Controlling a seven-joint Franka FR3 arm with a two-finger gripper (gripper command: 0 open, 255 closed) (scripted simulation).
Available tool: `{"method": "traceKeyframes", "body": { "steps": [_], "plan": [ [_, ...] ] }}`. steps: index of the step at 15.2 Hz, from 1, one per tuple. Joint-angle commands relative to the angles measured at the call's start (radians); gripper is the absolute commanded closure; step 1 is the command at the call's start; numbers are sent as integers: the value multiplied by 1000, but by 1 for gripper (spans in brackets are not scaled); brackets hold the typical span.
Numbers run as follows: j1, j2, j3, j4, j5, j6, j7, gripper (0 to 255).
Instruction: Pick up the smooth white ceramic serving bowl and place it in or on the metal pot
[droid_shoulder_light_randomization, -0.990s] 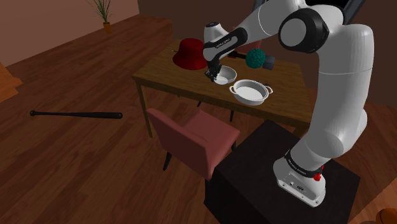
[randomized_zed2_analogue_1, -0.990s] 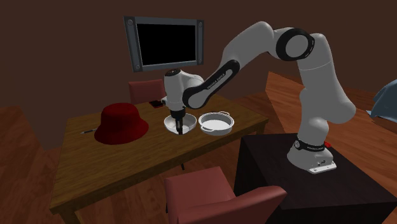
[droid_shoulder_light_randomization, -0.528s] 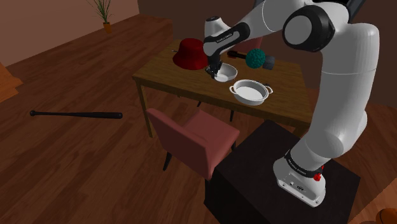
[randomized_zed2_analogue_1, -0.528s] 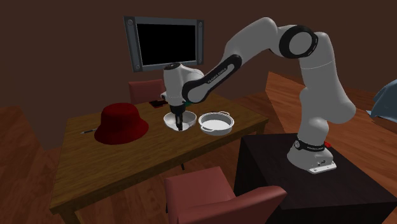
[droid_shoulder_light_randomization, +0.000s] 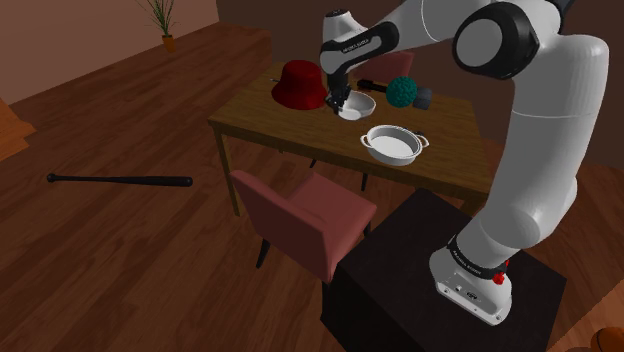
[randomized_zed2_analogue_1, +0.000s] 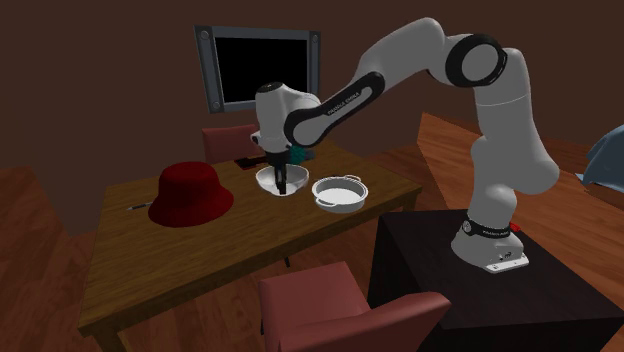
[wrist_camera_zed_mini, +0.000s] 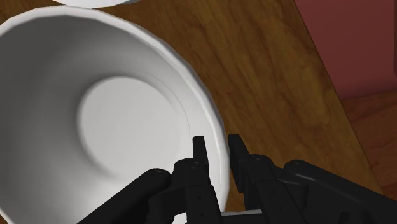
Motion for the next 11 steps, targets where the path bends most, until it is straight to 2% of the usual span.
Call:
{"method": "traceKeyframes", "body": {
  "steps": [1,9,11],
  "plan": [
    [1,-13,1,8,1,-21,-3,255],
    [2,-48,2,59,7,-105,-19,255],
    [-3,-130,-3,-54,0,-73,-22,255]
  ]
}}
